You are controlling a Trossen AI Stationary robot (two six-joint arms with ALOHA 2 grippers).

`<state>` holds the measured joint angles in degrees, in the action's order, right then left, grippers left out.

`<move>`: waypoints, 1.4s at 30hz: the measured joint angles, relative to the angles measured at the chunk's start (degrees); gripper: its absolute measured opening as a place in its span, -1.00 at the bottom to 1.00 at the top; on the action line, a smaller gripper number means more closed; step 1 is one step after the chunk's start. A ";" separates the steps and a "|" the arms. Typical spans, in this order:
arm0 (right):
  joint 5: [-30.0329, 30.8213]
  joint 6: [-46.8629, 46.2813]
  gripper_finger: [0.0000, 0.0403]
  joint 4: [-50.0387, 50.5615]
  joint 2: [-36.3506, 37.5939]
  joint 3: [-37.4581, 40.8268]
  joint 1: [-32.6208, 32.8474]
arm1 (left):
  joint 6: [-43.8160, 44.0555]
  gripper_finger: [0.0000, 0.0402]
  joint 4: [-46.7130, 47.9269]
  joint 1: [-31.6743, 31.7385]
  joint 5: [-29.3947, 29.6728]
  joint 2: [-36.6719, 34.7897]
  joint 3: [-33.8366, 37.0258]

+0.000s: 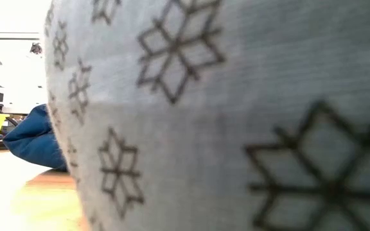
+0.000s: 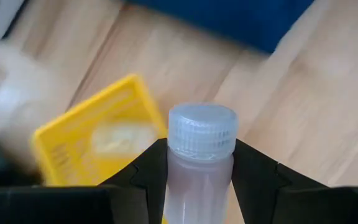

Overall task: Pick & place medical supplies in basket/bin
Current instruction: Put the transparent pill bottle into the yellow bin, then put the gray patient gown into the blue bin

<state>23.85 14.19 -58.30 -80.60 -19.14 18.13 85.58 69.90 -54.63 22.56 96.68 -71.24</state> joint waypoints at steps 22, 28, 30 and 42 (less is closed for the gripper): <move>-0.01 0.02 -0.07 0.03 0.00 0.00 0.02 | 7.07 -0.26 4.43 -4.06 -7.73 3.74 3.55; -0.01 0.07 -0.07 0.02 0.00 0.00 0.02 | 8.72 -0.26 0.09 -3.87 -9.39 4.36 7.09; -0.01 0.07 -0.07 0.00 0.00 0.00 0.02 | 8.09 -0.26 -1.49 -3.85 -9.01 4.36 7.62; -0.01 0.23 -0.07 -0.04 0.00 0.00 0.02 | 10.02 0.51 0.38 -3.41 -6.71 4.36 7.61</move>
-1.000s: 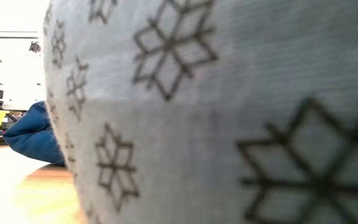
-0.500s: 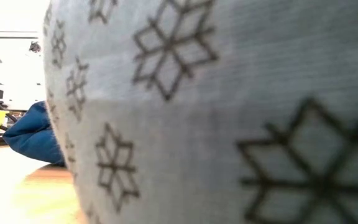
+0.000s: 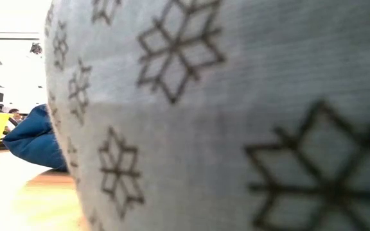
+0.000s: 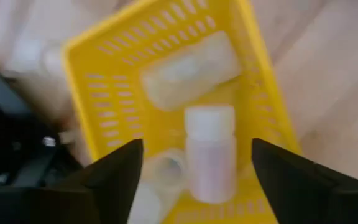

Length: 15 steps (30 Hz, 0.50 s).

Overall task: Pick & place medical supplies in basket/bin
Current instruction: Put the gray patient gown into the blue bin

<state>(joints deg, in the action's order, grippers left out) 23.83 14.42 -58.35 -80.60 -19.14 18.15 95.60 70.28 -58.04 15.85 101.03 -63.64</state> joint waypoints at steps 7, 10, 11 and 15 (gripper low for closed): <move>-0.03 0.01 -0.07 0.33 0.00 0.00 0.00 | 1.06 0.62 3.49 -0.13 6.44 0.00 -1.21; -0.31 -0.41 -0.07 0.47 0.00 0.00 0.00 | -0.41 0.57 5.78 -0.13 11.60 -0.02 -3.72; -0.32 -0.56 -0.07 0.47 0.00 0.00 0.00 | -1.39 0.55 6.16 -0.13 13.70 -0.02 -4.75; -0.33 -0.64 -0.07 -0.57 0.00 0.00 0.00 | -5.85 0.51 7.27 -0.11 24.70 -0.04 -9.31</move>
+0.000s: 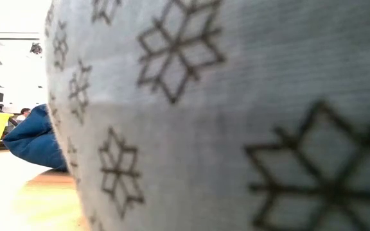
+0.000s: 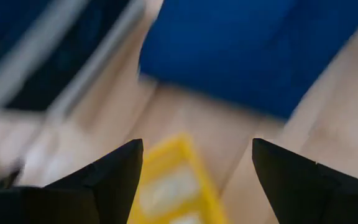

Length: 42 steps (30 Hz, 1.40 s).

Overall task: Pick & place medical supplies in basket/bin
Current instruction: Put the gray patient gown into the blue bin

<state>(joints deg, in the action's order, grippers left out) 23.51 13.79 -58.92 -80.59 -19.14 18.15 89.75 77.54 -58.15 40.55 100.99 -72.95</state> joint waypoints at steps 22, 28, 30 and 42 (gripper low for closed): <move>18.75 -0.13 -0.07 61.57 -0.02 -29.26 18.38 | -32.93 0.50 -22.51 1.97 22.47 0.36 -5.76; 16.65 -2.83 -0.07 62.97 -2.95 -30.88 25.99 | -32.93 0.50 -24.14 1.97 21.67 3.33 -5.75; 16.03 -3.05 -0.07 63.11 -5.96 -32.03 28.23 | -32.91 0.50 -25.46 2.00 20.63 4.54 -5.75; 9.14 -13.39 0.00 97.24 -29.83 -60.86 34.04 | -32.78 0.48 -29.28 2.34 19.74 9.00 -5.71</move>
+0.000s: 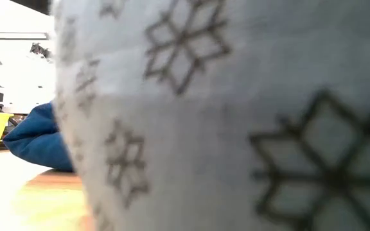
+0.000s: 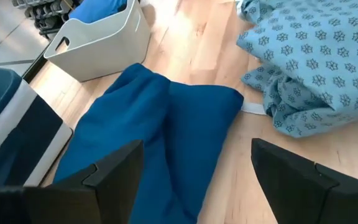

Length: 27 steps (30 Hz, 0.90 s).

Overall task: Pick & place medical supplies in basket/bin
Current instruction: Put the gray patient gown into the blue bin

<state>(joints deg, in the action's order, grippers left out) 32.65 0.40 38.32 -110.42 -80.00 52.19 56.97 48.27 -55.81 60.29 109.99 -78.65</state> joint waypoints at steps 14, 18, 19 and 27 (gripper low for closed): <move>-6.38 -18.63 0.36 35.35 -9.20 -27.24 3.73 | -3.31 0.48 -0.41 0.80 0.52 0.05 0.00; 2.72 -24.77 0.36 40.66 -8.93 -30.11 3.15 | -3.44 0.48 -0.60 1.59 0.65 0.05 0.00; 2.73 -25.58 0.36 40.59 -8.93 -30.62 3.00 | -3.45 0.48 -0.60 1.65 0.62 0.05 0.00; -5.66 -33.18 0.37 38.80 -8.93 -31.33 2.40 | -4.07 0.48 -0.52 1.49 0.67 0.05 0.00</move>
<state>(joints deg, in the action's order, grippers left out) 26.99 -32.78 77.12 -119.35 -111.33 54.58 52.90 47.75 -54.33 60.96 110.04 -78.65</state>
